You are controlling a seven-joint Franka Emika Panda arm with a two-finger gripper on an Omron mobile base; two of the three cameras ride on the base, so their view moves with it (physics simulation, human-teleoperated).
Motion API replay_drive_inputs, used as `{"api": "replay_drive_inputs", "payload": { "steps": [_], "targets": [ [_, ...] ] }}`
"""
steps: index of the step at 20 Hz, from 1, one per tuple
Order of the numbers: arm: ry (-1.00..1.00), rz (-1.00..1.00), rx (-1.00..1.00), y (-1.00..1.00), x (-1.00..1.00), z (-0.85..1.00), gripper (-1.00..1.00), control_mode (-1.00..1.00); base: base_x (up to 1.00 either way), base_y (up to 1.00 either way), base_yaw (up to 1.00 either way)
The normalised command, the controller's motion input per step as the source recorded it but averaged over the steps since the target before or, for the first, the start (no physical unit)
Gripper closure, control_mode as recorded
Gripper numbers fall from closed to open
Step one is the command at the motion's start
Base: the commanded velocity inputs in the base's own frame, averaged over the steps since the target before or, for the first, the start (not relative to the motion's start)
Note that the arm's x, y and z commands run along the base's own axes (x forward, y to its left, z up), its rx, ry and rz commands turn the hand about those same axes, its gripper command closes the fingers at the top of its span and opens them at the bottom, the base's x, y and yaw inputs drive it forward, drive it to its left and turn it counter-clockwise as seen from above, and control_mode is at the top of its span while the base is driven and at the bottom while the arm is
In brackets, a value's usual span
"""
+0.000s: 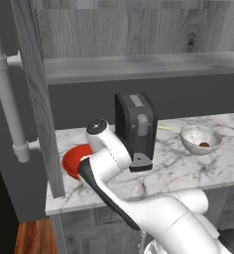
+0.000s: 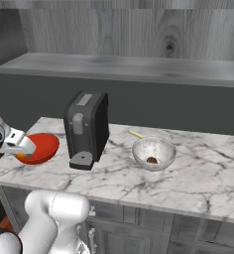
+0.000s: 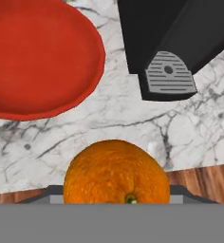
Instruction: Pick both bowls and place them on the counter. Then place the tangerine in one bowl and place the pear in the other bowl.
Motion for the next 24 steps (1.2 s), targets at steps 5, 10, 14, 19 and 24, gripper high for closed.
{"api": "replay_drive_inputs", "payload": {
  "steps": [5,10,14,19,24],
  "targets": [
    [0.1,0.08,0.0,0.35,0.5,-0.06,1.0,-1.0,0.0,0.0,0.0],
    [0.09,0.11,0.0,0.13,0.51,-0.25,1.0,-1.0,0.0,0.0,0.0],
    [0.07,0.1,0.0,0.1,0.47,-0.33,1.0,-1.0,0.0,0.0,0.0],
    [0.08,0.1,0.0,0.13,0.39,-0.33,1.0,-1.0,0.0,0.0,0.0],
    [0.07,0.08,0.0,0.16,0.35,-0.33,1.0,-1.0,0.0,0.0,0.0]
  ]
}}
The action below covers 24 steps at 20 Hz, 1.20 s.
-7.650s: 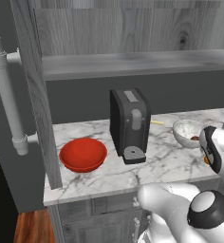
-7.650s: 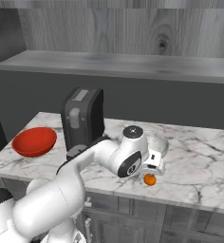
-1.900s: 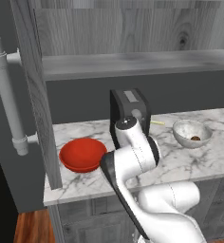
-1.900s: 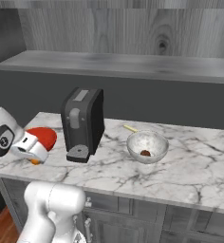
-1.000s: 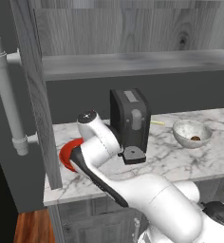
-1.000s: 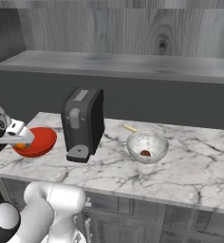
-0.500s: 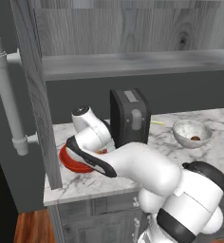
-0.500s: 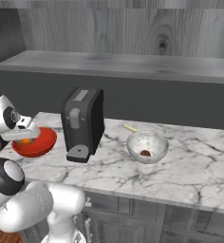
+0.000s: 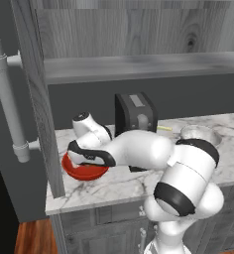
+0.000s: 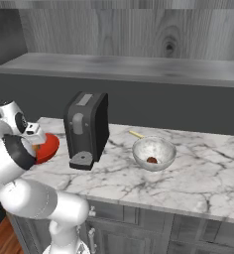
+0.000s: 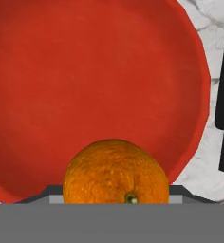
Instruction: Pick both bowls and place them on the counter. Then place the tangerine in one bowl and place the pear in the other bowl.
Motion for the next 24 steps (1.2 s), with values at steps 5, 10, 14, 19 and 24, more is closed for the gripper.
{"api": "replay_drive_inputs", "payload": {
  "steps": [5,10,14,19,24],
  "targets": [
    [0.05,0.05,0.0,0.13,0.25,-0.24,1.0,-1.0,0.0,0.0,0.0],
    [0.07,0.0,-0.02,0.14,0.15,-0.17,1.0,-1.0,0.0,0.0,0.0],
    [0.05,0.0,0.0,0.02,0.14,-0.21,1.0,-1.0,0.0,0.0,0.0],
    [0.05,0.0,0.0,0.04,0.22,-0.17,1.0,-1.0,0.0,0.0,0.0],
    [0.02,0.0,0.0,0.11,0.17,-0.19,1.0,-1.0,0.0,0.0,0.0]
  ]
}}
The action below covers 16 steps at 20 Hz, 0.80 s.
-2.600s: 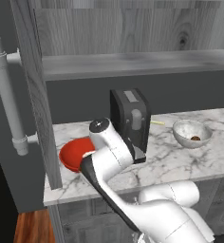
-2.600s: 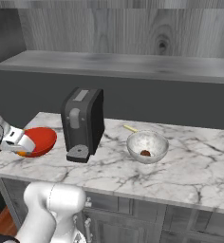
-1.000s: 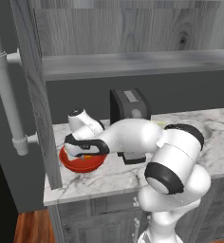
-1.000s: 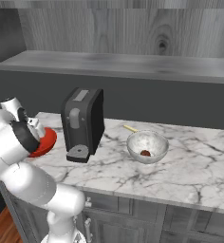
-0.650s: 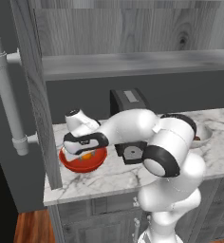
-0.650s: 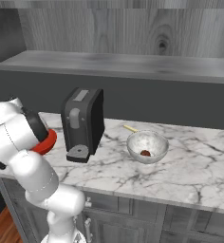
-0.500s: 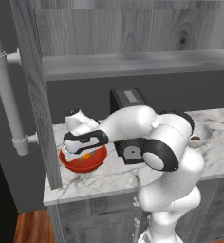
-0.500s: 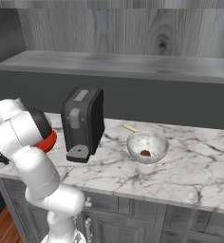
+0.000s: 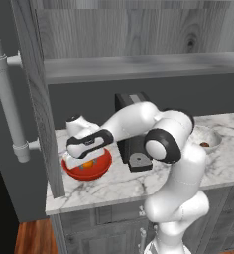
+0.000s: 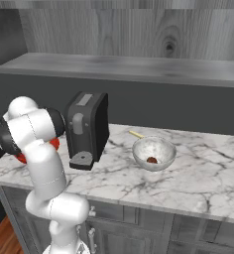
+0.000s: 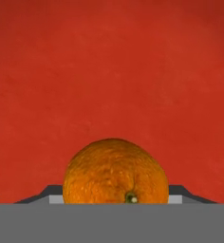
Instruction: Pick both bowls and place them on the counter. Then place the tangerine in one bowl and place the pear in the other bowl.
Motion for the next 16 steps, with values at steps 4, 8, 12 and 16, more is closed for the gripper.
{"api": "replay_drive_inputs", "payload": {
  "steps": [4,8,12,16],
  "targets": [
    [0.03,0.0,0.0,0.12,0.14,-0.22,1.0,-1.0,0.0,0.0,0.0],
    [0.02,0.0,0.0,0.1,0.11,-0.13,-1.0,-1.0,0.0,0.0,0.0],
    [0.0,-0.01,0.0,0.0,0.0,0.0,-1.0,-1.0,0.0,0.0,0.0],
    [0.0,-0.04,0.0,0.0,-0.09,0.01,-1.0,-1.0,0.0,0.0,0.0]
  ]
}}
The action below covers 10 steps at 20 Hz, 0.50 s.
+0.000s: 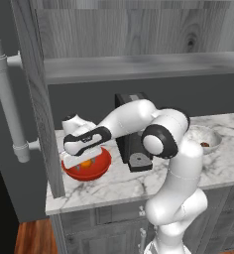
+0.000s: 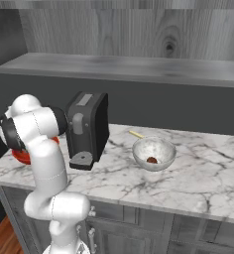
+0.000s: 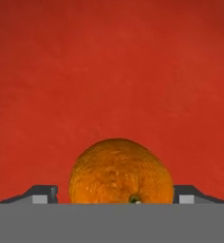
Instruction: Pick both bowls and place them on the counter. Then place the tangerine in one bowl and place the pear in the other bowl.
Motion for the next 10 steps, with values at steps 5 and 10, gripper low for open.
{"api": "replay_drive_inputs", "payload": {
  "steps": [5,10],
  "targets": [
    [-0.01,-0.06,0.0,0.0,-0.08,0.12,-1.0,-1.0,0.0,0.0,0.0],
    [-0.04,-0.08,0.0,-0.09,-0.1,0.28,-1.0,-1.0,0.0,0.0,0.0]
  ]
}}
